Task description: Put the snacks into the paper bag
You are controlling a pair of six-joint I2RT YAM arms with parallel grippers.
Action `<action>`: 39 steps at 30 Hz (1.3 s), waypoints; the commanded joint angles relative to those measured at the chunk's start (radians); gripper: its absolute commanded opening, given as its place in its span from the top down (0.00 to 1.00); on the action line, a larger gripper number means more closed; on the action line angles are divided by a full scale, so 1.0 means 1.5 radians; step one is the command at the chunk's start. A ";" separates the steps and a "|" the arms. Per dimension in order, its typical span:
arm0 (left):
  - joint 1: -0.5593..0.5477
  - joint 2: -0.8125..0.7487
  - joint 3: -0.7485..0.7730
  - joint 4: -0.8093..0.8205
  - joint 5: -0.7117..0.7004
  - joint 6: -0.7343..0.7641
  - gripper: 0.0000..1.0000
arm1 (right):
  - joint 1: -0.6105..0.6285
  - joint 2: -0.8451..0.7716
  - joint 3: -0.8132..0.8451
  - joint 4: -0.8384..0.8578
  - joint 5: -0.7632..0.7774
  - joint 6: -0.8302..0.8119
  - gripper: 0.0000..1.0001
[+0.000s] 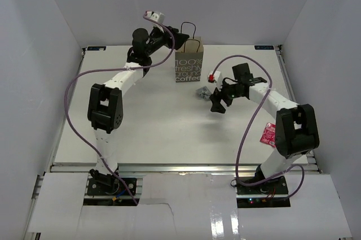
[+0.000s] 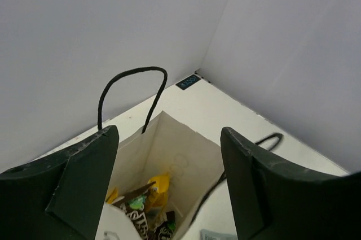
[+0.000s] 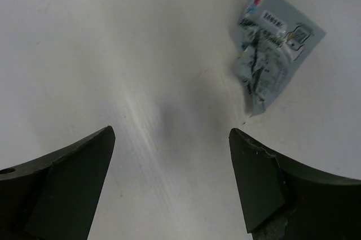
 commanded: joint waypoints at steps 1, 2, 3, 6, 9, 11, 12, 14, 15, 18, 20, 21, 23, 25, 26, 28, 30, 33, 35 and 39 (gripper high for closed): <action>-0.002 -0.173 -0.084 0.010 -0.051 0.105 0.16 | 0.065 0.005 -0.011 0.273 0.231 0.266 0.12; -0.001 -0.202 -0.118 0.005 -0.067 0.124 0.12 | 0.100 0.014 -0.013 0.301 0.341 0.333 0.09; 0.006 -0.232 -0.151 0.002 -0.077 0.145 0.11 | 0.114 0.024 -0.006 0.327 0.381 0.347 0.08; 0.027 -0.359 -0.284 -0.033 -0.126 0.180 0.08 | 0.148 0.084 0.023 0.354 0.491 0.407 0.06; 0.049 -0.493 -0.419 -0.078 -0.191 0.167 0.05 | 0.159 0.129 0.050 0.354 0.527 0.424 0.07; 0.057 -0.591 -0.523 -0.106 -0.224 0.150 0.03 | 0.165 0.146 0.056 0.360 0.552 0.420 0.09; 0.061 -0.624 -0.556 -0.115 -0.232 0.144 0.03 | 0.167 0.160 0.057 0.363 0.560 0.416 0.12; 0.063 -0.686 -0.650 -0.153 -0.248 0.138 0.03 | 0.168 0.167 0.052 0.386 0.566 0.412 0.16; 0.064 -0.745 -0.678 -0.170 -0.265 0.123 0.03 | 0.168 0.174 0.050 0.394 0.568 0.410 0.21; 0.066 -0.854 -0.773 -0.239 -0.300 0.091 0.02 | 0.167 0.183 0.046 0.407 0.551 0.400 0.29; 0.068 -0.899 -0.811 -0.288 -0.313 0.067 0.02 | 0.167 0.184 0.042 0.406 0.514 0.399 0.37; 0.068 -0.939 -0.842 -0.303 -0.321 0.044 0.02 | 0.167 0.184 0.039 0.403 0.498 0.399 0.47; 0.068 -0.970 -0.873 -0.342 -0.323 0.017 0.02 | 0.167 0.185 0.036 0.390 0.470 0.398 0.64; 0.068 -1.007 -0.893 -0.364 -0.327 -0.021 0.02 | 0.167 0.181 0.034 0.377 0.466 0.394 0.77; 0.068 -1.017 -0.902 -0.365 -0.329 -0.032 0.02 | 0.165 0.177 0.031 0.374 0.458 0.390 0.87; 0.068 -1.055 -0.942 -0.365 -0.339 -0.070 0.02 | 0.145 0.119 0.001 0.358 0.391 0.368 0.92; 0.068 -1.069 -0.948 -0.363 -0.343 -0.078 0.02 | 0.128 0.085 -0.012 0.358 0.346 0.345 0.92; 0.068 -1.082 -0.960 -0.365 -0.343 -0.084 0.02 | 0.073 0.017 -0.020 0.347 0.187 0.295 0.92; 0.068 -1.084 -0.962 -0.365 -0.341 -0.084 0.02 | 0.029 -0.002 0.018 0.280 0.044 0.211 0.92; 0.068 -1.086 -0.965 -0.365 -0.335 -0.084 0.02 | -0.014 -0.022 0.107 0.244 -0.060 0.172 0.92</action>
